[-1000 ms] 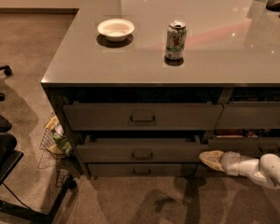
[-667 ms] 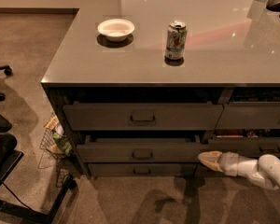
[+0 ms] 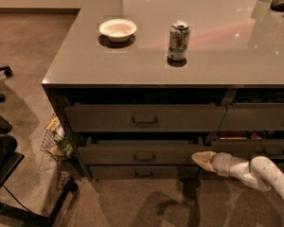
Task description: Close middle drawer
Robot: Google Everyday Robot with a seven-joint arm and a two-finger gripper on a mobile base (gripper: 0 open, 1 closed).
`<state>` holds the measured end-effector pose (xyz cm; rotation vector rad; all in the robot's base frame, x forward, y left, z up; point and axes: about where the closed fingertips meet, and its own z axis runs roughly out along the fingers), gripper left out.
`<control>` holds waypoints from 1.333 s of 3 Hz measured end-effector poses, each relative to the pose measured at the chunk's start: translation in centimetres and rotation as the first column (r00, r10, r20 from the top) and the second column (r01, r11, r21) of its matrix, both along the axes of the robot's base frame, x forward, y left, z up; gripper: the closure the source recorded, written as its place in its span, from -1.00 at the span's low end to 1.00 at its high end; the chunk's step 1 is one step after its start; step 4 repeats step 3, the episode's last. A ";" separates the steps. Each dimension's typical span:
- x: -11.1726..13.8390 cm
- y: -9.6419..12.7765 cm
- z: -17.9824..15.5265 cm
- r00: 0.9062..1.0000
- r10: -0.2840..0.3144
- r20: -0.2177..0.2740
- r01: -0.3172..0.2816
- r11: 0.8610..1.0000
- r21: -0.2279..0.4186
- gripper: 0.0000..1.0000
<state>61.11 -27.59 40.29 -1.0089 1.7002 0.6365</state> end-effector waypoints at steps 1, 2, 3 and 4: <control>0.6 0.6 0.6 0.999 -0.022 0.027 0.022 1.000 -0.016 1.00; 1.9 0.2 2.2 0.997 -0.047 0.068 0.050 0.997 -0.054 1.00; 3.6 -0.6 3.7 0.992 -0.066 0.107 0.075 0.994 -0.085 1.00; 3.6 -0.6 3.7 0.992 -0.066 0.107 0.075 0.994 -0.085 1.00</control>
Offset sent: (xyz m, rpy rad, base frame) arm 0.0378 -0.0146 0.0493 -0.1219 -0.1296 -0.0964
